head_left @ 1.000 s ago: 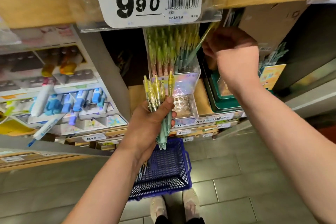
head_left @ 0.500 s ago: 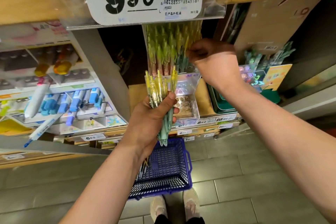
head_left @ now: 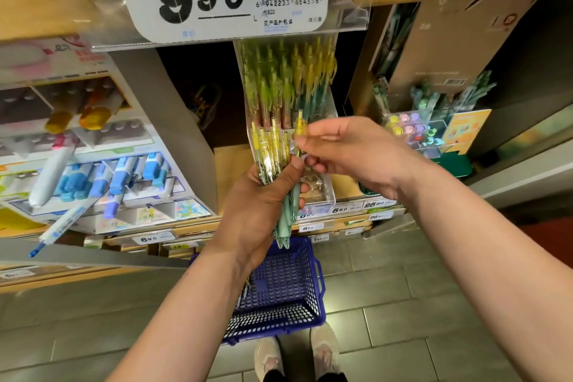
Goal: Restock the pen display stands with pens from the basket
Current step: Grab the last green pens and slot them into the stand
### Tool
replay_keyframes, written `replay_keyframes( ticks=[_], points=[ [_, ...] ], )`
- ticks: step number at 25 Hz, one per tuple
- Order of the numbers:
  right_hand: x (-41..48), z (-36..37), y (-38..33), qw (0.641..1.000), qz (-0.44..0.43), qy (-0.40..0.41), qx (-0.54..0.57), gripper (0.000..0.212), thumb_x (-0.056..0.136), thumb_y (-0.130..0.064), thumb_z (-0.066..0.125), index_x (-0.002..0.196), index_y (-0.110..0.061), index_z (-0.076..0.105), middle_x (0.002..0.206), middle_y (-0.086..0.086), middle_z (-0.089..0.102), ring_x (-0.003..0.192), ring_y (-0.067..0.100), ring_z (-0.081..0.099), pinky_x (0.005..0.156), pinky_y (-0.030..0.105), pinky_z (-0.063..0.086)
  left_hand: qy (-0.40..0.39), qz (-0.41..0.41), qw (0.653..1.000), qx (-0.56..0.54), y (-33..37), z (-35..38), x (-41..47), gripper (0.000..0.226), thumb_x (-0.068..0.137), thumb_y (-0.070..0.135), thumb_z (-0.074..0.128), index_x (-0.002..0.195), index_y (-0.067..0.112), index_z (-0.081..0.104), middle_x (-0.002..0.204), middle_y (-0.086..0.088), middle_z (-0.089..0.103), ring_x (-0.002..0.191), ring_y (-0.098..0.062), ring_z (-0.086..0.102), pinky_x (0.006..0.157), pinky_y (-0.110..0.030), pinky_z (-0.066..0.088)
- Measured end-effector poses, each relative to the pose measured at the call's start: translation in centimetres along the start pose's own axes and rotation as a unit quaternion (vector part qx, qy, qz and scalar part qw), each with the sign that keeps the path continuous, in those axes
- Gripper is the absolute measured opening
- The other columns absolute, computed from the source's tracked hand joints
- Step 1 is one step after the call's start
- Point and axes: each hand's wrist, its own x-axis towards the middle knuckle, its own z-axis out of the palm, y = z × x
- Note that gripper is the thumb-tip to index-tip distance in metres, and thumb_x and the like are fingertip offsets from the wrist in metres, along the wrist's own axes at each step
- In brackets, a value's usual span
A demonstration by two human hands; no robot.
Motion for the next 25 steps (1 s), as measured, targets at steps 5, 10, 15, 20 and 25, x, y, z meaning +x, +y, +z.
replay_keyframes(
  ticks=[5,10,15,20,25],
  points=[
    [-0.7,-0.1,0.2,0.989,0.020,0.053,0.137,0.018,0.092,-0.009,0.068,0.109,-0.005,0.073,0.090,0.004,0.076,0.085,0.014,0.070,0.080,0.023,0.057,0.006,-0.013,0.999,-0.037,-0.3,0.5,0.2,0.039,0.092,0.031,0.071,0.119,0.003,0.068,0.087,-0.007,0.071,0.075,-0.016,0.067,0.068,-0.028,0.060],
    [-0.7,-2.7,-2.3,0.964,-0.063,0.210,0.150,0.008,0.092,-0.004,0.069,0.088,-0.009,0.074,0.076,0.003,0.077,0.077,0.012,0.074,0.075,0.019,0.058,0.022,-0.026,0.996,-0.077,-1.0,0.3,0.4,0.032,0.091,0.020,0.074,0.118,0.002,0.070,0.090,-0.005,0.071,0.077,-0.017,0.069,0.069,-0.029,0.060],
    [1.1,-3.6,-4.5,0.937,-0.175,0.289,0.092,0.013,0.091,-0.006,0.072,0.085,-0.017,0.074,0.075,0.000,0.075,0.074,0.015,0.073,0.077,0.027,0.061,0.021,-0.018,0.996,-0.085,-1.2,0.4,0.4,0.019,0.091,0.018,0.072,0.106,0.006,0.070,0.087,-0.005,0.071,0.079,-0.019,0.071,0.074,-0.032,0.061],
    [2.8,-2.7,-4.0,0.937,-0.199,0.287,0.011,0.009,0.091,-0.006,0.072,0.100,-0.008,0.074,0.081,0.004,0.073,0.074,0.013,0.073,0.078,0.027,0.062,0.009,-0.004,0.997,-0.081,-1.2,0.5,0.6,0.029,0.095,0.021,0.068,0.117,0.003,0.066,0.089,-0.005,0.071,0.079,-0.018,0.071,0.073,-0.030,0.059],
    [4.2,-2.4,-1.9,0.938,-0.165,0.276,-0.132,0.012,0.090,-0.017,0.076,0.100,-0.012,0.077,0.084,0.000,0.074,0.085,0.023,0.075,0.087,0.039,0.060,0.011,-0.001,0.998,-0.058,-1.3,0.7,0.5,0.031,0.095,0.025,0.066,0.117,0.002,0.068,0.100,-0.009,0.076,0.083,-0.020,0.074,0.070,-0.030,0.060]
  ],
)
